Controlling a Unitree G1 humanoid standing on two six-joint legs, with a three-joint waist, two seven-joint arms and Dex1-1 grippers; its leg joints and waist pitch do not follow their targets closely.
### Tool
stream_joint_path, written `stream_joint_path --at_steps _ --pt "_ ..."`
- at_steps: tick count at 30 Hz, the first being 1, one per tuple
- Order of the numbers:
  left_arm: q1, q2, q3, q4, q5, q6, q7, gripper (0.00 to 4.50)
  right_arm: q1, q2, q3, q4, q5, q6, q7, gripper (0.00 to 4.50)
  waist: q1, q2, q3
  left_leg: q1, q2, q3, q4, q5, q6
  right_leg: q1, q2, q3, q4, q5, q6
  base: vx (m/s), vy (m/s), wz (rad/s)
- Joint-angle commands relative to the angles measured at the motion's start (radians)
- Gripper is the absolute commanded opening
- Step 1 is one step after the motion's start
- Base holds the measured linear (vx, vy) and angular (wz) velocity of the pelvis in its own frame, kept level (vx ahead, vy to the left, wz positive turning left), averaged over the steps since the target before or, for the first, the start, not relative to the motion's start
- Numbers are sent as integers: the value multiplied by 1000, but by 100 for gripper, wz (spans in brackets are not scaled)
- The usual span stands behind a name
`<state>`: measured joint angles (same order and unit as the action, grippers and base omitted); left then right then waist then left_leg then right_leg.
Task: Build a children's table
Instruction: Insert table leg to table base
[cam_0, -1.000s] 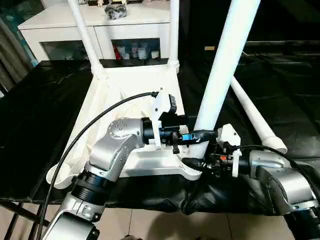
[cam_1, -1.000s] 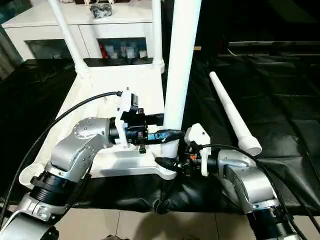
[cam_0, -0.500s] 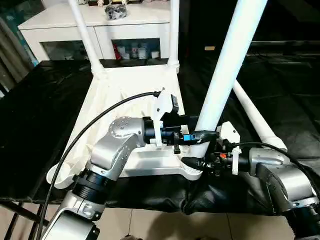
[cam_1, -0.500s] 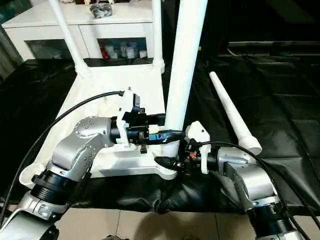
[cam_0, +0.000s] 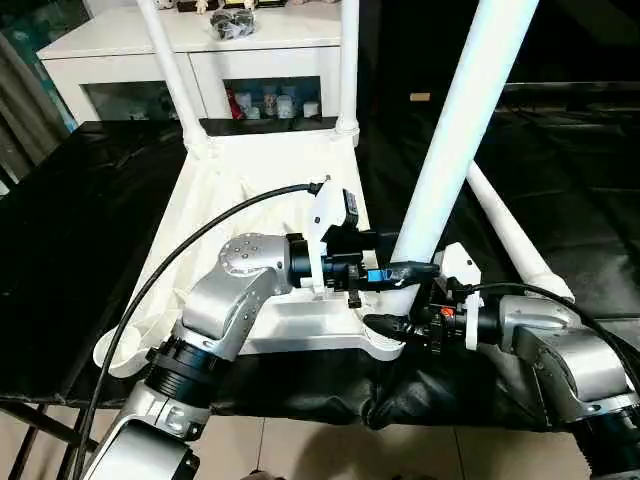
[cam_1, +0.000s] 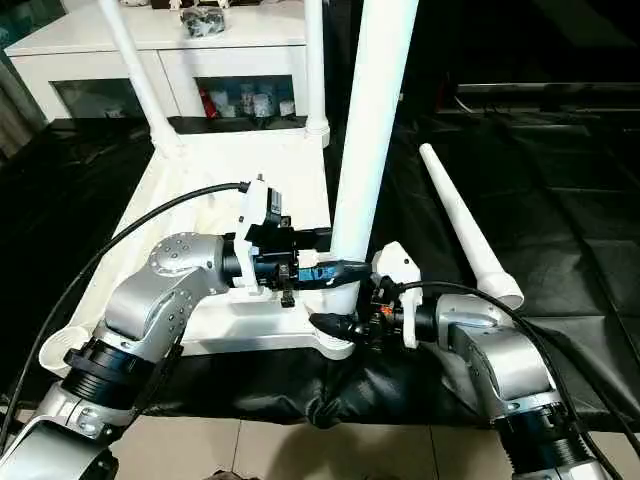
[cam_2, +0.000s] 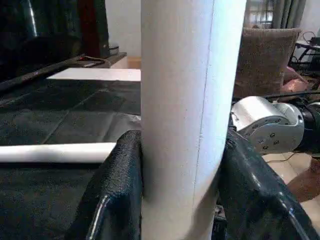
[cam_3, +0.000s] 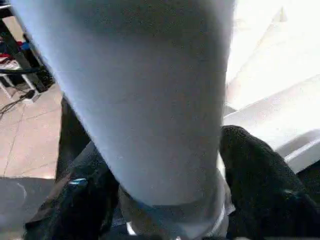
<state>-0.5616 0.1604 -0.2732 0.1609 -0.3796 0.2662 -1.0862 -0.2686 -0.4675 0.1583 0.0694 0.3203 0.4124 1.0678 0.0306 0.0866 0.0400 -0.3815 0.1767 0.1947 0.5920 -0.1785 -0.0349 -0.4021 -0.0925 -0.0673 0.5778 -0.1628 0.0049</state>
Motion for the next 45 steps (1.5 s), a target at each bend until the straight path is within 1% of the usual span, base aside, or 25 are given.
stream_joint_path --at_steps 1,2,7,11,13,14,15,21,22,23,24,25,26,27,29,30,32,33,35,37,38,39,41,43,45 --pt "11 33 -39 51 60 23 -6 185 -21 -2 -1 -26 16 12 2 271 1 -19 -49 15 42 -31 -78 -368 35 35 -48 28 -96 -521 -126 0 0 0" --pt "11 33 -39 51 60 22 -7 185 -22 -1 -1 -25 16 11 2 256 1 -18 -49 16 43 -31 -78 -371 34 35 -49 29 -96 -523 -126 0 0 0" --pt "12 36 -41 52 63 20 -6 185 -23 -1 1 -19 14 2 5 233 0 -19 -50 15 43 -32 -77 -367 34 35 -50 29 -96 -528 -121 0 0 0" --pt "14 40 -45 53 64 20 -8 185 -23 0 2 -17 11 -5 9 220 0 -19 -53 11 44 -31 -77 -337 43 41 -49 30 -88 -463 -143 0 0 0" --pt "14 43 -47 54 64 20 -9 185 -22 1 3 -17 11 -7 9 213 1 -19 -54 11 44 -30 -76 -327 46 41 -49 31 -87 -445 -150 0 0 0" --pt "15 44 -47 54 63 22 -9 185 -20 1 4 -16 10 -9 10 211 1 -16 -53 10 44 -30 -77 -325 48 42 -49 31 -85 -437 -157 0 0 0" --pt "15 45 -47 54 62 23 -9 185 -19 1 5 -16 10 -10 11 210 1 -17 -54 11 45 -29 -76 -325 48 42 -49 31 -85 -434 -158 0 0 0" --pt "17 47 -41 59 64 18 -3 185 -15 2 8 -14 5 -16 13 205 0 -17 -51 15 44 -29 -77 -346 44 41 -48 31 -87 -457 -159 0 0 0" --pt "16 46 -35 63 70 8 11 185 -16 1 9 -13 3 -17 14 205 0 -20 -51 15 44 -29 -76 -348 43 41 -48 30 -89 -467 -154 0 0 0" --pt "16 46 -32 65 68 11 11 220 -16 1 9 -12 2 -18 14 205 0 -19 -51 15 44 -29 -76 -349 43 41 -49 30 -89 -471 -152 0 0 0" --pt "15 44 -26 69 62 18 14 241 -16 0 11 -11 0 -19 15 205 0 -19 -51 15 44 -29 -76 -347 41 40 -49 31 -89 -474 -149 0 0 0" --pt "14 45 -21 69 59 22 17 241 -17 -1 13 -10 -3 -21 16 205 0 -19 -51 15 43 -29 -77 -348 41 40 -49 31 -90 -477 -148 0 0 0" --pt "14 47 -10 66 50 33 22 255 -17 -4 16 -8 -9 -26 17 204 0 -19 -52 16 44 -30 -77 -346 41 40 -47 31 -88 -470 -146 0 0 0" --pt "20 58 -3 54 44 33 15 265 -18 -6 19 -4 -14 -31 19 201 -1 -20 -53 14 43 -30 -76 -341 43 41 -47 30 -86 -465 -145 0 0 0" --pt "27 66 3 46 44 22 13 274 -19 -6 18 -3 -14 -33 20 198 1 -18 -54 16 44 -28 -76 -331 45 39 -47 32 -86 -449 -149 0 0 0" --pt "37 79 11 32 37 23 4 283 -19 -6 18 -2 -15 -35 20 197 3 -15 -55 18 46 -28 -76 -328 42 38 -48 33 -83 -433 -158 0 0 0" --pt "49 96 21 13 21 28 -12 296 -19 -6 18 -2 -16 -36 19 196 5 -14 -56 17 48 -28 -77 -321 41 39 -47 33 -80 -401 -170 0 0 0" --pt "59 116 23 -1 11 38 -33 297 -20 -6 19 -1 -19 -38 18 196 6 -13 -57 18 48 -28 -78 -321 40 38 -46 33 -79 -391 -174 0 0 0" --pt "74 155 22 -20 0 51 -73 297 -19 -6 21 0 -24 -43 17 196 6 -12 -56 15 49 -29 -80 -322 37 42 -48 34 -73 -367 -186 0 0 0" --pt "84 188 13 -25 4 60 -99 297 -19 -6 25 1 -28 -48 15 196 6 -10 -56 17 48 -27 -79 -325 35 40 -47 34 -72 -361 -191 0 0 0" --pt "96 227 -8 -24 24 64 -127 297 -18 -7 27 1 -30 -51 15 195 4 -10 -55 15 47 -27 -80 -329 33 42 -47 34 -71 -371 -187 0 0 0" --pt "96 227 -8 -24 24 64 -127 297 -18 -7 27 1 -30 -51 15 195 4 -10 -55 15 47 -27 -80 -329 33 42 -47 34 -71 -371 -187 0 0 0" --pt "106 248 -27 -14 59 42 -135 297 -18 -7 27 2 -31 -53 14 195 3 -7 -54 21 48 -28 -81 -343 26 37 -47 36 -75 -385 -183 0 0 0" --pt "113 261 -52 14 111 11 -120 297 -17 -7 28 0 -35 -57 11 195 2 -6 -52 20 48 -29 -82 -358 18 39 -48 35 -75 -399 -178 0 0 0" --pt "116 264 -60 23 126 3 -112 297 -17 -7 28 -1 -37 -59 9 195 1 -7 -53 20 47 -29 -82 -363 12 39 -49 36 -75 -404 -172 0 0 0"
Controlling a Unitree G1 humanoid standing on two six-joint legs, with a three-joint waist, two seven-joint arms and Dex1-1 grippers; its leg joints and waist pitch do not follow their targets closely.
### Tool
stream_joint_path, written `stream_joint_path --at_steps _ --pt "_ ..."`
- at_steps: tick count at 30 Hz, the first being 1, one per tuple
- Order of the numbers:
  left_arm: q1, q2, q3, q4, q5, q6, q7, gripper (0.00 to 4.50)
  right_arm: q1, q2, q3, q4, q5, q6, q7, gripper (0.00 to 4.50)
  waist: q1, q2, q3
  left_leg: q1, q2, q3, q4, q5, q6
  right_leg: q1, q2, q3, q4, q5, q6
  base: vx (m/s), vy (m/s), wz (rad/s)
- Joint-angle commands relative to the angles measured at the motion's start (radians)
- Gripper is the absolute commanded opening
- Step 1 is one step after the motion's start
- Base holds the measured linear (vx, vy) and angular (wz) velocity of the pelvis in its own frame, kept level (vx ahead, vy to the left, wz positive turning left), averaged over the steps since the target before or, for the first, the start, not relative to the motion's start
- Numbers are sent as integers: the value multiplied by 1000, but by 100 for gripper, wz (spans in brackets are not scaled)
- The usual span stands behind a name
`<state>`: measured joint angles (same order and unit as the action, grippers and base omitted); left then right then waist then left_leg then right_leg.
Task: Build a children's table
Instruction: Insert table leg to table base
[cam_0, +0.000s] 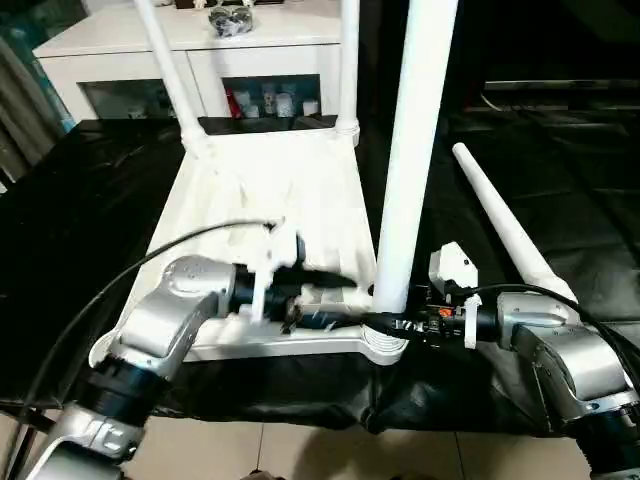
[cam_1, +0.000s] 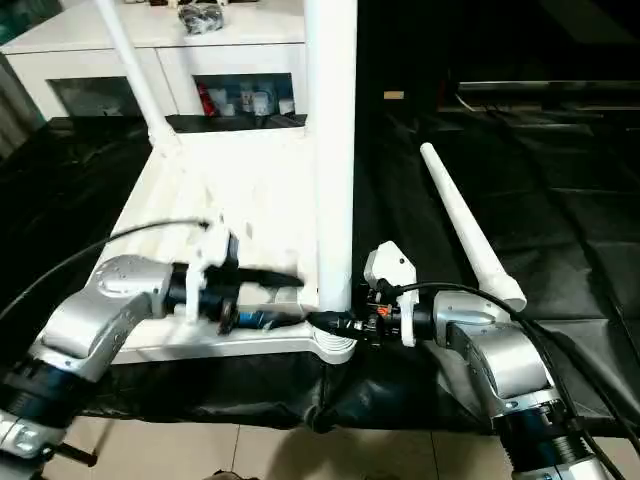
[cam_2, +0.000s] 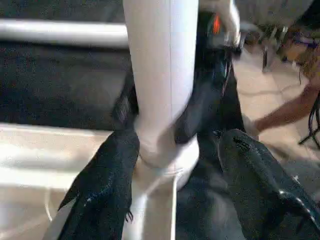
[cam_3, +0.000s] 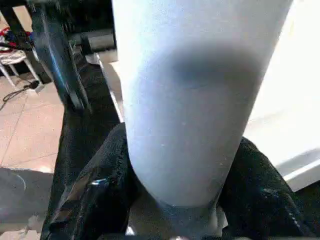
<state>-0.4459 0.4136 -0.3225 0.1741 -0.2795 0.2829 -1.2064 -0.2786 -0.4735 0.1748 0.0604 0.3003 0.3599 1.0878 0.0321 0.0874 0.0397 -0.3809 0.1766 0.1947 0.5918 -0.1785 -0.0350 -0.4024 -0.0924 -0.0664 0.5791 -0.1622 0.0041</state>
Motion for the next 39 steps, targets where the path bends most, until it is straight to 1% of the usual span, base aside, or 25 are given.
stream_joint_path --at_steps 1,2,3,4,5,7,8,9,11,13,14,15,17,18,20,22,24,25,27,29,30,31,32,34,39 --pt "4 15 -32 36 65 -40 29 297 -5 0 11 4 -17 -7 -14 195 0 -3 -53 20 47 -29 -82 -367 11 38 -49 35 -78 -405 -171 0 0 0" --pt "6 17 -39 45 77 -49 36 278 -4 1 11 3 -17 -7 -15 195 -1 -4 -52 21 47 -30 -81 -373 11 37 -47 35 -80 -408 -168 0 0 0" --pt "7 17 -51 65 100 -68 47 267 -2 2 10 1 -17 -8 -17 195 0 -6 -54 21 46 -29 -81 -370 11 39 -50 35 -79 -408 -167 0 0 0" --pt "9 19 -59 78 115 -79 54 259 0 2 10 -1 -17 -9 -19 195 0 -2 -54 21 46 -30 -81 -368 11 38 -50 35 -79 -407 -166 0 0 0" --pt "11 18 -68 103 134 -88 64 259 4 2 9 -4 -17 -12 -23 195 0 -3 -54 19 46 -30 -81 -364 12 39 -50 35 -79 -399 -168 0 0 0" --pt "12 17 -71 114 142 -91 67 259 5 2 9 -6 -17 -13 -25 195 0 -3 -54 19 46 -30 -81 -365 12 39 -49 34 -78 -398 -169 0 0 0" --pt "14 19 -77 132 159 -99 69 236 8 2 8 -8 -18 -15 -27 195 0 1 -55 19 46 -31 -81 -364 12 40 -49 34 -78 -395 -169 0 0 0" --pt "14 22 -81 140 168 -105 67 220 10 2 7 -9 -19 -16 -29 195 0 -1 -55 20 46 -31 -81 -366 13 39 -49 34 -79 -389 -171 0 0 0" --pt "16 32 -88 149 182 -114 64 213 13 1 6 -11 -20 -17 -32 195 1 1 -57 19 47 -31 -81 -361 13 40 -50 35 -76 -373 -178 0 0 0" --pt "16 37 -90 152 189 -110 67 207 14 2 5 -11 -19 -17 -33 195 1 0 -57 20 47 -30 -81 -363 15 41 -50 34 -75 -360 -188 0 0 0" --pt "15 38 -89 154 190 -110 69 172 14 2 5 -12 -19 -17 -34 195 2 4 -56 20 47 -31 -81 -363 14 41 -51 34 -74 -359 -190 0 0 0" --pt "14 38 -87 157 191 -111 70 172 14 2 5 -12 -20 -18 -35 195 2 2 -57 19 47 -30 -80 -362 15 41 -50 34 -74 -358 -192 0 0 0" --pt "13 40 -86 162 187 -100 63 168 16 5 8 -11 -22 -21 -39 195 2 2 -55 19 48 -31 -81 -368 14 41 -50 33 -74 -365 -193 0 0 0" --pt "13 40 -86 162 187 -100 63 159 16 5 8 -11 -22 -22 -39 195 2 2 -55 19 47 -30 -81 -371 14 41 -51 33 -75 -369 -192 0 0 0" --pt "12 36 -85 166 190 -102 65 127 16 6 9 -9 -23 -25 -41 195 2 2 -55 20 47 -31 -82 -375 12 40 -51 33 -75 -377 -189 0 0 0" --pt "10 27 -81 170 192 -95 69 118 15 6 10 -7 -23 -28 -43 195 2 2 -54 21 47 -31 -81 -379 11 39 -51 33 -77 -384 -188 0 0 0" --pt "8 22 -82 172 194 -95 68 82 15 6 10 -7 -23 -29 -43 195 2 2 -54 21 47 -31 -81 -382 11 39 -51 34 -78 -395 -185 0 0 0" --pt "7 19 -83 172 195 -98 69 82 16 6 10 -8 -24 -28 -44 195 2 4 -53 22 47 -31 -81 -385 11 38 -51 34 -79 -400 -184 0 0 0" --pt "7 18 -84 173 197 -100 70 70 16 6 10 -9 -24 -28 -44 195 1 3 -53 20 46 -32 -81 -386 11 39 -52 33 -80 -412 -178 0 0 0" --pt "5 15 -85 175 196 -101 69 38 15 4 10 -9 -24 -28 -44 195 1 3 -52 22 46 -31 -81 -391 11 36 -51 33 -82 -426 -173 0 0 0" --pt "3 14 -89 181 201 -111 68 38 16 3 10 -9 -25 -28 -45 195 1 4 -52 23 46 -31 -80 -393 11 36 -51 33 -83 -434 -170 0 0 0" --pt "0 14 -93 188 207 -121 67 27 17 2 10 -11 -25 -27 -46 195 0 6 -52 23 45 -31 -80 -393 11 36 -51 33 -83 -436 -169 0 0 0" --pt "-2 15 -95 193 211 -127 67 17 18 1 10 -12 -24 -27 -46 195 0 4 -52 21 45 -32 -81 -392 12 37 -51 32 -84 -437 -167 0 0 0" --pt "-3 15 -98 198 215 -134 66 2 18 1 10 -13 -24 -26 -47 195 0 5 -52 21 45 -33 -80 -393 13 37 -52 32 -84 -444 -162 0 0 0" --pt "-11 11 -100 207 224 -141 65 0 18 1 10 -13 -22 -27 -50 195 -1 5 -54 20 45 -32 -80 -382 16 38 -52 33 -82 -427 -166 0 0 0"
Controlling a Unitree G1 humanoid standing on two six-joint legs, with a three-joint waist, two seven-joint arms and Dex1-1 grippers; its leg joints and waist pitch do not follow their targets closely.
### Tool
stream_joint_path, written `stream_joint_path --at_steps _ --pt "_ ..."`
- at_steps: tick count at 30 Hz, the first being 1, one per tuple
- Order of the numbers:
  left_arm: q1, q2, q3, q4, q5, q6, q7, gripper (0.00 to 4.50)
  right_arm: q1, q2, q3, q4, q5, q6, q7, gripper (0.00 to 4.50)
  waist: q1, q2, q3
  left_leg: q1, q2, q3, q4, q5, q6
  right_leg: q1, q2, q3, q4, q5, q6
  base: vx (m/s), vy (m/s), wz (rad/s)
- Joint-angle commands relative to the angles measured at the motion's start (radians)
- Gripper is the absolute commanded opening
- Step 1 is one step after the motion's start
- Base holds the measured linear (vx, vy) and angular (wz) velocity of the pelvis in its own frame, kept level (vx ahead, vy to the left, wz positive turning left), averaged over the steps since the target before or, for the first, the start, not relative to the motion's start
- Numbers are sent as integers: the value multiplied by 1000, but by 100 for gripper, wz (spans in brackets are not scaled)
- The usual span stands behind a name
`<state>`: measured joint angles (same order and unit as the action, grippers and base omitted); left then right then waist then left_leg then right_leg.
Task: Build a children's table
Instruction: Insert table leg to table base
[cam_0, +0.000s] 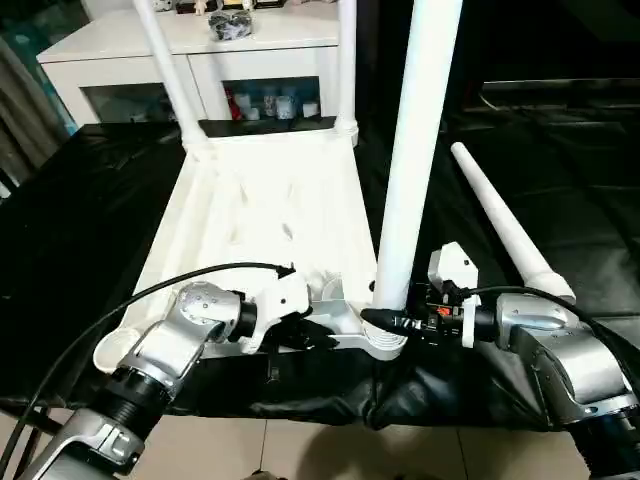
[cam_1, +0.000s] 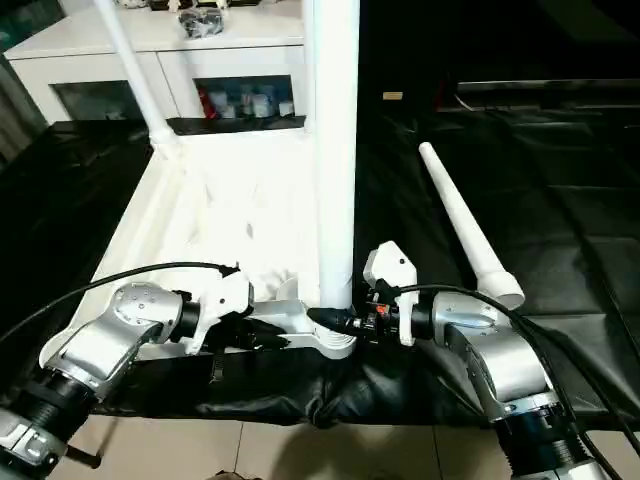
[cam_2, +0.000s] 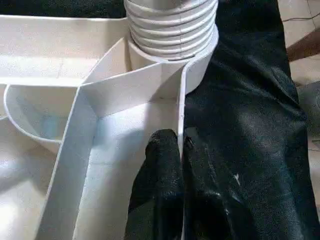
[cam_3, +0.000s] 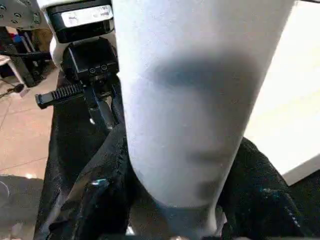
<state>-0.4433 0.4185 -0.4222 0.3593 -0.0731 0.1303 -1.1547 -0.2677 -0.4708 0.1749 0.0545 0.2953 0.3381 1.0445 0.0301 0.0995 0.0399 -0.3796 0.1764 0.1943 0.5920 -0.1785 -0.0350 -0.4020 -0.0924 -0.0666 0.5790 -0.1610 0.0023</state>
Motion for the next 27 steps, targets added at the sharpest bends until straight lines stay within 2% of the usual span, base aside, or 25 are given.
stream_joint_path --at_steps 1,6,9,11,12,14,16,17,18,24,27 --pt "-15 6 -1 22 21 10 13 0 7 -1 10 -7 -17 -6 -7 195 2 -7 -54 19 45 -31 -80 -382 18 37 -52 33 -82 -428 -166 0 0 0" --pt "-18 6 0 26 26 8 8 0 2 4 5 -4 -13 -8 -16 195 2 -7 -53 19 45 -31 -80 -384 19 36 -52 32 -83 -446 -162 0 0 0" --pt "-22 -10 17 22 9 36 22 0 -26 32 -21 31 -24 -32 -74 195 1 -6 -52 19 45 -32 -80 -389 16 35 -52 32 -84 -461 -158 0 0 0" --pt "-36 -49 44 17 -9 98 77 0 -72 70 -57 111 -58 -66 -180 195 -7 -9 -51 16 40 -34 -79 -393 5 36 -54 27 -85 -490 -156 0 0 0" --pt "-48 -77 59 27 -11 114 119 0 -98 86 -76 156 -72 -78 -233 195 -11 -16 -50 14 39 -35 -79 -389 4 37 -53 25 -85 -510 -147 0 0 0" --pt "-56 -93 67 35 -10 117 142 0 -110 93 -85 179 -77 -83 -258 195 -20 -12 -50 18 37 -35 -75 -396 4 33 -53 23 -90 -529 -141 0 0 0" --pt "-74 -112 67 62 8 100 177 0 -132 104 -98 221 -83 -89 -294 194 -24 -19 -53 14 37 -35 -75 -384 17 36 -51 24 -91 -504 -139 0 0 0" --pt "-81 -117 66 74 16 96 189 0 -139 108 -99 236 -87 -95 -303 194 -27 -20 -54 7 36 -34 -75 -363 26 40 -51 24 -88 -471 -146 0 0 0" --pt "-88 -121 64 84 23 88 197 0 -146 112 -101 250 -89 -100 -310 194 -25 -21 -57 11 35 -32 -72 -345 35 39 -51 25 -88 -449 -152 0 0 0" --pt "-91 -133 65 79 31 84 198 0 -167 139 -123 306 -71 -141 -322 194 -20 -21 -66 3 40 -28 -65 -237 77 48 -51 27 -68 -283 -215 0 0 0" --pt "-81 -124 51 77 40 39 185 0 -167 144 -143 305 -48 -145 -320 194 -15 -21 -68 4 41 -27 -62 -212 93 49 -52 28 -64 -245 -223 0 0 0"
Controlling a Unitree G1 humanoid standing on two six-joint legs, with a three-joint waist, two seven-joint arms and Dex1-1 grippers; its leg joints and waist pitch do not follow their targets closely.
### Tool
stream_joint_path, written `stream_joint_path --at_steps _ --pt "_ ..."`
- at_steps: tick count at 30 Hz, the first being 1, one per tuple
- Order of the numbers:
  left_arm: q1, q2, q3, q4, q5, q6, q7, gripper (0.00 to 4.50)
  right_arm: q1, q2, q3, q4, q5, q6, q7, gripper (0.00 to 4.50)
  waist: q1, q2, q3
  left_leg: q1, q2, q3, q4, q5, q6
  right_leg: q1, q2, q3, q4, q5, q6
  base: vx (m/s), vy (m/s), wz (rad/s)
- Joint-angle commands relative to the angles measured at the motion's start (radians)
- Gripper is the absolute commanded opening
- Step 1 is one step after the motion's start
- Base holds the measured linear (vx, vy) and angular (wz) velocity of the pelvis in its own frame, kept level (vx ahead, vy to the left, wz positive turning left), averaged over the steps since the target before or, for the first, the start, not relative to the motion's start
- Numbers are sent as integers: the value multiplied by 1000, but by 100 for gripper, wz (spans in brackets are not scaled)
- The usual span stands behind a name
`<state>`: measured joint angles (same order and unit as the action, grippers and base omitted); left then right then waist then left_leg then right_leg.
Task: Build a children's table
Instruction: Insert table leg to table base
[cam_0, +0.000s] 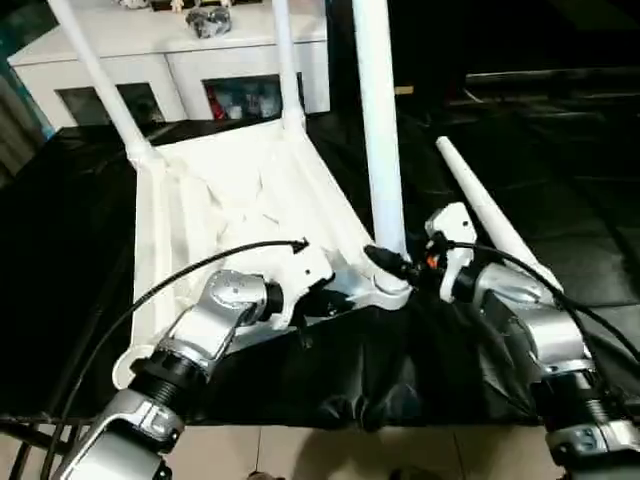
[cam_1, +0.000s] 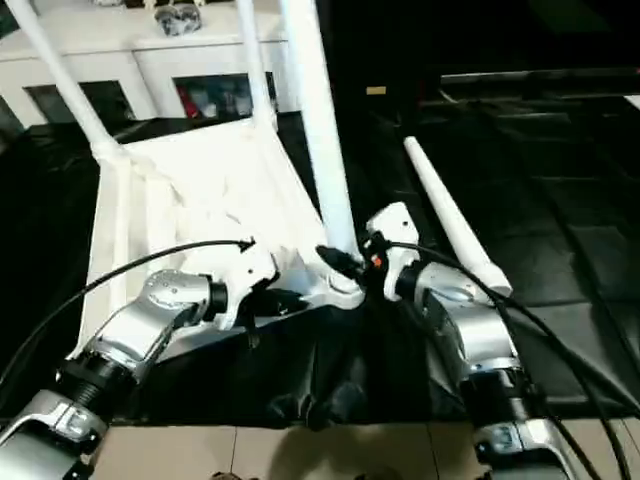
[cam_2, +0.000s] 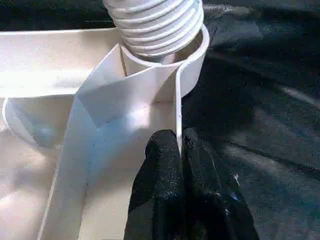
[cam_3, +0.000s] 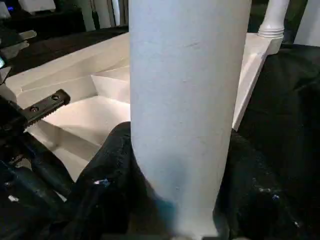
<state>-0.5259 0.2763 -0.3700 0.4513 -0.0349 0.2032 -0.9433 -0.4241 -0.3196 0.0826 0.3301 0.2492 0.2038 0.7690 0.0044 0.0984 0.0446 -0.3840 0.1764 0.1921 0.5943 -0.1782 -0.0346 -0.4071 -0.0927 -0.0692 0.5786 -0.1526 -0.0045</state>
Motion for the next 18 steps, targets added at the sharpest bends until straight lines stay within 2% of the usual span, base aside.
stream_joint_path --at_steps 1,3,5,7,8,10,11,14,16,18 --pt "6 21 -5 -19 -2 -43 -34 0 -10 -5 -57 27 8 -11 -42 194 11 -20 -74 9 42 -24 -63 -203 95 54 -51 31 -62 -239 -220 0 0 0" --pt "23 30 -7 -43 -20 -61 -59 0 -5 -3 -67 19 31 -15 -33 194 14 -20 -77 6 42 -23 -59 -159 116 56 -51 30 -52 -171 -239 0 0 0" --pt "31 32 3 -59 -30 -69 -60 0 -1 -1 -70 15 37 -18 -28 194 15 -20 -77 6 42 -22 -59 -157 121 56 -50 29 -50 -161 -246 0 0 0" --pt "34 30 10 -63 -29 -71 -56 0 -1 2 -72 17 38 -21 -24 194 16 -19 -75 7 43 -22 -60 -167 119 55 -51 30 -52 -174 -245 0 0 0" --pt "36 25 31 -73 -55 -58 -75 55 0 5 -75 16 42 -24 -18 194 16 -21 -73 8 42 -21 -61 -187 110 55 -51 30 -56 -213 -238 0 0 0" --pt "38 27 42 -87 -81 -33 -100 55 0 5 -75 16 43 -25 -16 194 16 -22 -71 8 42 -20 -63 -201 98 55 -53 30 -58 -247 -231 0 0 0" --pt "42 31 74 -111 -128 -29 -130 58 -2 5 -75 16 45 -25 -14 194 19 -22 -72 10 43 -20 -63 -201 93 54 -54 31 -59 -255 -230 0 0 0" --pt "34 22 121 -118 -181 -19 -130 84 -4 3 -73 15 51 -24 -12 194 34 -21 -71 17 45 -15 -62 -199 87 47 -48 33 -57 -258 -231 0 0 0" --pt "-16 16 198 -94 -239 24 -99 84 -3 -3 -68 5 58 -22 -7 194 38 -23 -72 16 42 -14 -60 -194 85 49 -48 33 -55 -256 -229 0 0 0" --pt "-38 14 223 -76 -244 40 -77 84 -2 -4 -67 0 59 -21 -4 194 40 -22 -70 19 40 -13 -60 -206 80 45 -46 32 -58 -279 -223 0 0 0"
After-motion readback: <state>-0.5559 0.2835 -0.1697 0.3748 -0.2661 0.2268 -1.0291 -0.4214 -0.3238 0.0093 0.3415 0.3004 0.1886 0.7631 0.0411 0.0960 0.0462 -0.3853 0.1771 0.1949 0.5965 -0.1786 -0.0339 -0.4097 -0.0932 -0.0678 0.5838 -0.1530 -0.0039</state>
